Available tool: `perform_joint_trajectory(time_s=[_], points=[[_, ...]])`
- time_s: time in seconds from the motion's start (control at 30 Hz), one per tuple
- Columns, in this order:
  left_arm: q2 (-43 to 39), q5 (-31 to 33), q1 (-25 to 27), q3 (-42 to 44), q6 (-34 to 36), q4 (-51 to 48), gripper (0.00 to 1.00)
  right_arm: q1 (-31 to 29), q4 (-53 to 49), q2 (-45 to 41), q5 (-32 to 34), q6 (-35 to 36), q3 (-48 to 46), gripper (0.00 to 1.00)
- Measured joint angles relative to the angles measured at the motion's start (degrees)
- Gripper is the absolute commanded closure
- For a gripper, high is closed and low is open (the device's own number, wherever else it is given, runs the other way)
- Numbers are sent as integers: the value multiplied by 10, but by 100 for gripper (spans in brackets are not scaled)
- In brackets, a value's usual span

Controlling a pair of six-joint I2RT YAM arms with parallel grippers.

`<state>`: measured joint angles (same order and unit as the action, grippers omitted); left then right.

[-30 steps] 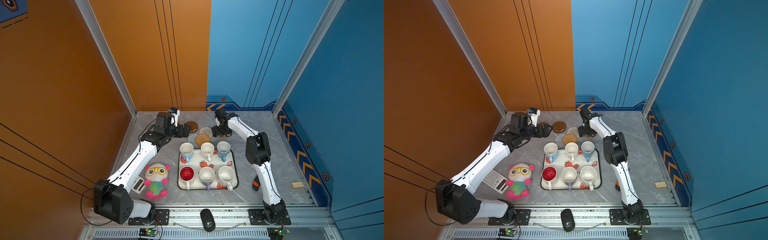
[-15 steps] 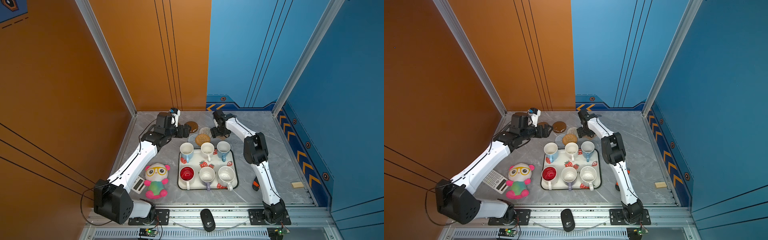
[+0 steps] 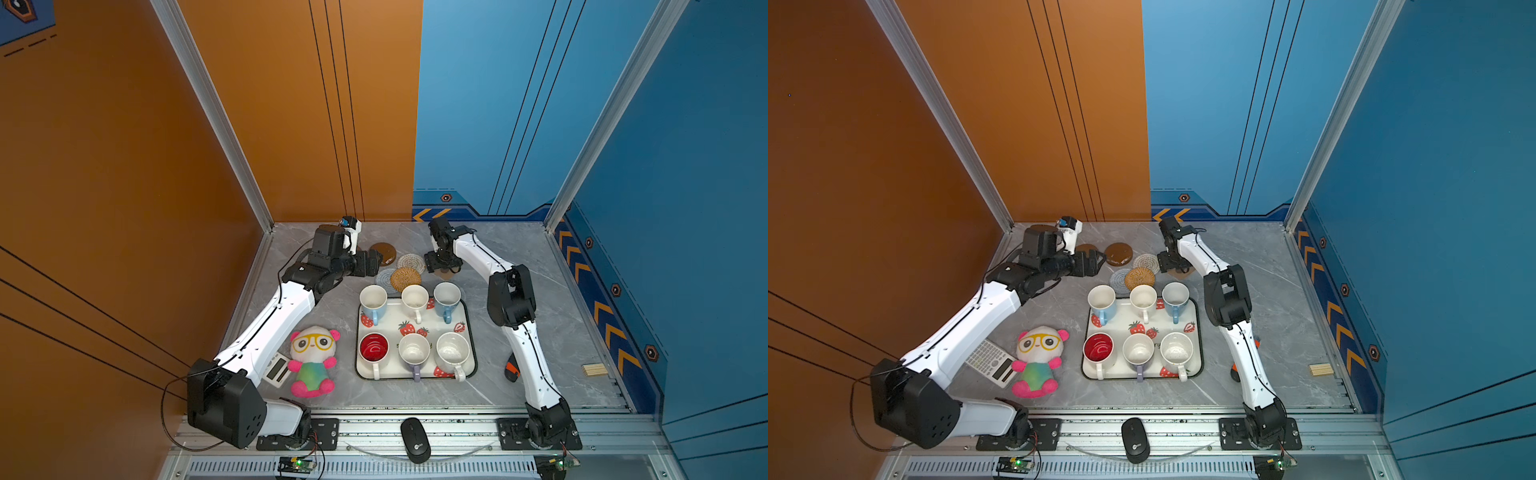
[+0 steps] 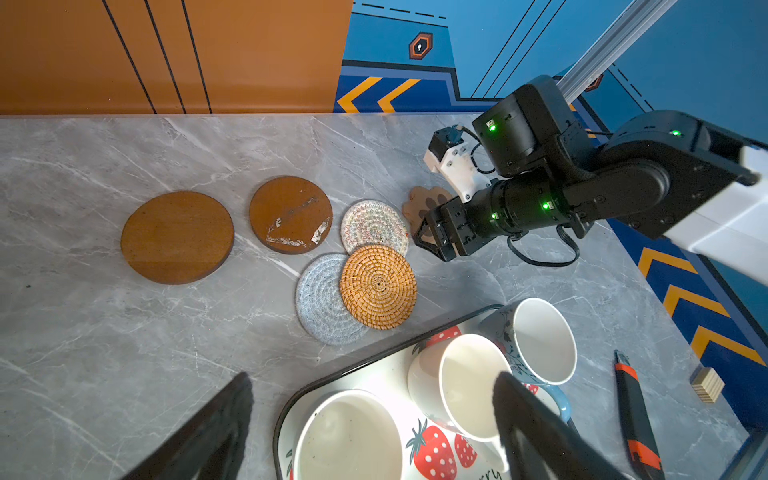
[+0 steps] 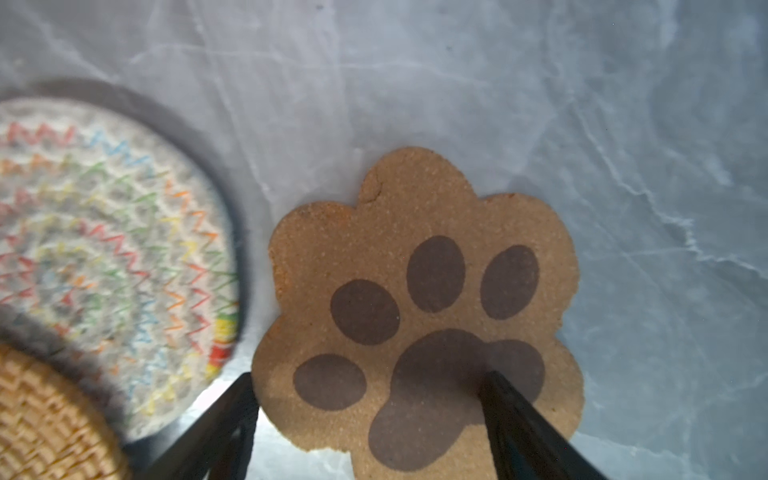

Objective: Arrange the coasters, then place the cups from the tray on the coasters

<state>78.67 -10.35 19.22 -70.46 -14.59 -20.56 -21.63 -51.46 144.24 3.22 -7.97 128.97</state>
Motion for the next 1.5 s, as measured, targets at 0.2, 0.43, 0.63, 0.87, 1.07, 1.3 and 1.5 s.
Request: perform_joint_trajectory(time_s=[0.2,0.43,0.63,0.87,1.07,1.3,1.5], points=[[0,3,4,-5,2,-3,9,26,0,0,-1,-12,0,21],[0,8,4,-7,2,-6,9,52,0,0,-2,-16,1,21],[0,11,7,-13,2,-12,9,73,0,0,-16,-31,2,22],[0,14,10,-13,4,-18,9,92,0,0,-29,-46,2,22],[0,18,15,-13,11,-20,9,104,0,0,-33,-60,2,22],[0,26,15,-13,13,-23,9,116,0,-3,-30,-67,-3,22],[-3,28,17,-13,15,-29,9,124,1,-5,-30,-71,-6,22]])
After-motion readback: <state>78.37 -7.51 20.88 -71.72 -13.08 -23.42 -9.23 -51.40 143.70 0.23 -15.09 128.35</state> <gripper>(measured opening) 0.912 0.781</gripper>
